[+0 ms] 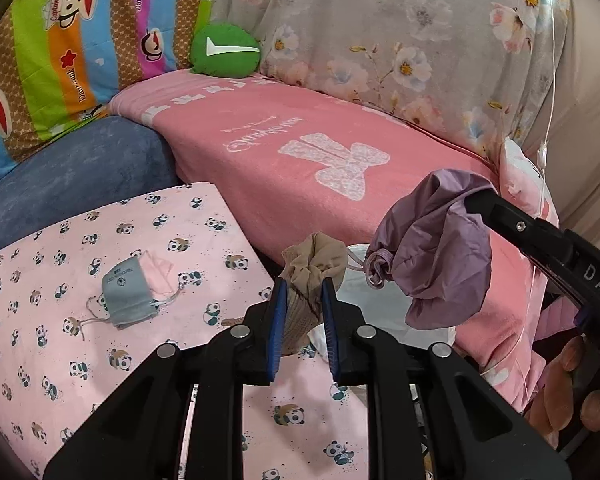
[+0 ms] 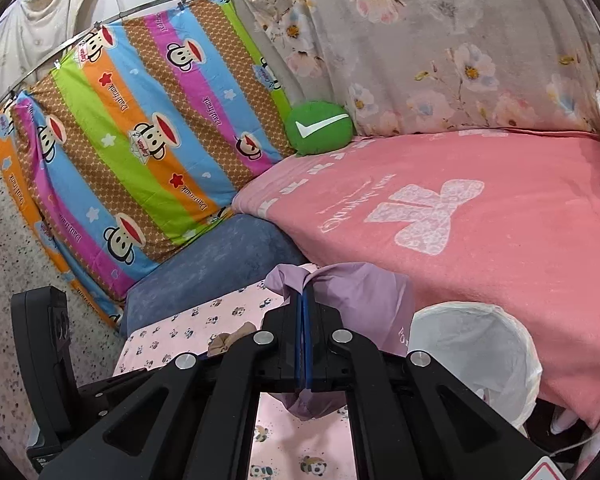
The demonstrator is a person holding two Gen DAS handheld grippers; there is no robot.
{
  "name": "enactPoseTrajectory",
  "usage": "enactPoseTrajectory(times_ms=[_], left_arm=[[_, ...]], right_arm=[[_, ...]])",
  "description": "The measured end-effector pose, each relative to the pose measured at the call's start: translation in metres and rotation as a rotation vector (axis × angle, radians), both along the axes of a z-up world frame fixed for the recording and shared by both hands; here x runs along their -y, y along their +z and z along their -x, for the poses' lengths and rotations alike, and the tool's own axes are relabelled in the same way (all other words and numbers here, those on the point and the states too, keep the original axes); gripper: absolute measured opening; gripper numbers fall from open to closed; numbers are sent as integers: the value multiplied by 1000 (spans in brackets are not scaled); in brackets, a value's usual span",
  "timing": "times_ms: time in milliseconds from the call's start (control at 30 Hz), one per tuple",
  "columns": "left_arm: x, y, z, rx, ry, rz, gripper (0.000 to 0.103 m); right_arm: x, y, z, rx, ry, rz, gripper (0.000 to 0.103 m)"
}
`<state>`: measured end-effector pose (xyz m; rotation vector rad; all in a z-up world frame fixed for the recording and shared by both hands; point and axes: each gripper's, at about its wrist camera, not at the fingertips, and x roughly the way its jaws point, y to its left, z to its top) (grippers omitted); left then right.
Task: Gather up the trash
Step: 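Carry the tan sock and purple cloth over the wastebasket and open both tools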
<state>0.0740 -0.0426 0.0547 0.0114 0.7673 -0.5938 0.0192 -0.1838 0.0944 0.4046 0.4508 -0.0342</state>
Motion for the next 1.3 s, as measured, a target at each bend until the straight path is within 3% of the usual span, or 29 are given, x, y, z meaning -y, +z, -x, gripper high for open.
enactPoseTrajectory(times_ms=[400, 933, 967, 1033, 1100, 1300], left_arm=[[63, -4, 15, -5, -100, -56, 18], [108, -12, 17, -21, -145, -98, 19], [109, -13, 17, -24, -141, -100, 22], [110, -13, 15, -26, -128, -105, 38], [108, -12, 14, -15, -100, -105, 61], [101, -13, 8, -13, -56, -103, 64]], right_arm=[[57, -10, 30, -11, -90, -29, 3], [105, -30, 39, -48, -137, -54, 3], [106, -31, 38, -52, -136, -53, 3], [108, -32, 36, -59, -134, -53, 3], [109, -32, 35, -61, -135, -54, 5], [108, -36, 31, -70, -129, -55, 11]])
